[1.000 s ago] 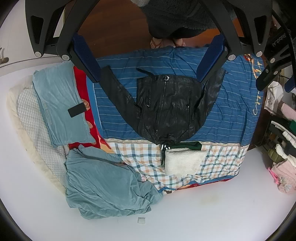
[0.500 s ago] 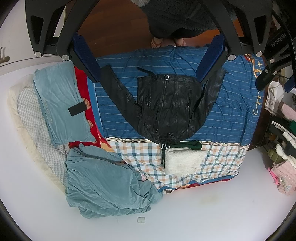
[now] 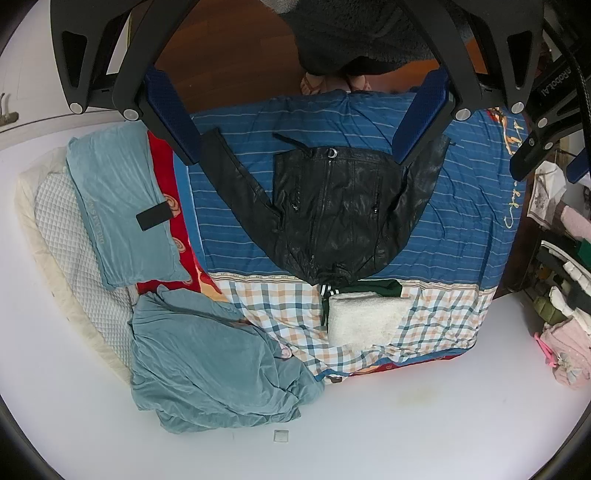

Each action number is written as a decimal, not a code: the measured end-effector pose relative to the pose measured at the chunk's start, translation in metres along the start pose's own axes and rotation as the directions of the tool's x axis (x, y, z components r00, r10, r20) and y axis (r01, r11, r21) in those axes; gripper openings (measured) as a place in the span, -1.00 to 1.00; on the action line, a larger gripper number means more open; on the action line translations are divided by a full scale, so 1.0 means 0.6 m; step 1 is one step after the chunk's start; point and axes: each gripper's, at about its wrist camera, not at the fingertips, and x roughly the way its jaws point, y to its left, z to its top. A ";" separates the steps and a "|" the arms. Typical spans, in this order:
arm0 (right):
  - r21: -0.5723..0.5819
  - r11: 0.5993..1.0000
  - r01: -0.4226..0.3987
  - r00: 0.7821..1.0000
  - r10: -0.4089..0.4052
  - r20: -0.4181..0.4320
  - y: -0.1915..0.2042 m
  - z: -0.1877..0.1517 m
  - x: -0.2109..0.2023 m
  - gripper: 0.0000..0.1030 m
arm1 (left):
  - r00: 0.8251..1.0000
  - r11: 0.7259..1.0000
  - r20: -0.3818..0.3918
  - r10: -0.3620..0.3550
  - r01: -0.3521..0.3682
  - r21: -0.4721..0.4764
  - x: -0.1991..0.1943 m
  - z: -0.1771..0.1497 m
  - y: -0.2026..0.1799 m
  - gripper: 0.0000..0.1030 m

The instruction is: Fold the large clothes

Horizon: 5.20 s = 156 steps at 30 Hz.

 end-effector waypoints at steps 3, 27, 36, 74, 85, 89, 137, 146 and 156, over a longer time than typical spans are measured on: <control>0.000 1.000 0.000 1.000 0.000 0.002 0.000 -0.001 0.000 1.00 | 1.000 1.000 0.001 0.000 0.000 -0.003 -0.004 0.015 0.000 1.00; 0.003 1.000 0.001 1.000 -0.001 0.008 0.005 0.010 -0.009 1.00 | 1.000 1.000 0.006 -0.004 0.004 -0.002 -0.007 0.020 0.002 1.00; 0.005 1.000 0.001 1.000 -0.001 0.007 0.008 0.015 -0.008 1.00 | 1.000 1.000 0.008 -0.004 0.004 -0.004 -0.008 0.023 0.001 1.00; 0.972 0.221 -0.078 0.936 0.352 -0.005 -0.413 -0.347 0.914 0.26 | 0.905 0.944 -0.267 0.330 -0.316 0.097 0.732 -0.022 -0.130 1.00; 0.983 -0.077 -0.169 0.974 0.141 0.179 -0.529 -0.405 1.045 0.26 | 0.903 0.948 -0.305 0.302 -0.250 0.198 0.878 -0.035 -0.296 1.00; 0.982 -0.051 -0.181 0.967 0.174 0.187 -0.534 -0.397 1.065 0.26 | 0.907 0.950 -0.308 0.287 -0.229 0.212 0.905 -0.040 -0.329 1.00; -0.153 0.973 -0.174 0.983 0.163 -0.079 0.401 0.160 1.195 -0.75 | 0.808 0.665 -0.548 0.216 -0.532 -0.524 0.854 -0.276 0.287 1.00; -0.156 0.919 -0.362 0.910 0.312 -0.272 0.426 0.069 1.128 0.26 | 0.898 0.381 -0.410 -0.161 -0.326 -0.865 0.824 -0.427 0.373 0.98; 0.043 0.944 -0.326 0.880 0.320 -0.351 0.320 0.068 1.128 0.26 | 0.952 0.108 -0.247 -0.179 -0.231 -0.967 0.902 -0.481 0.440 0.70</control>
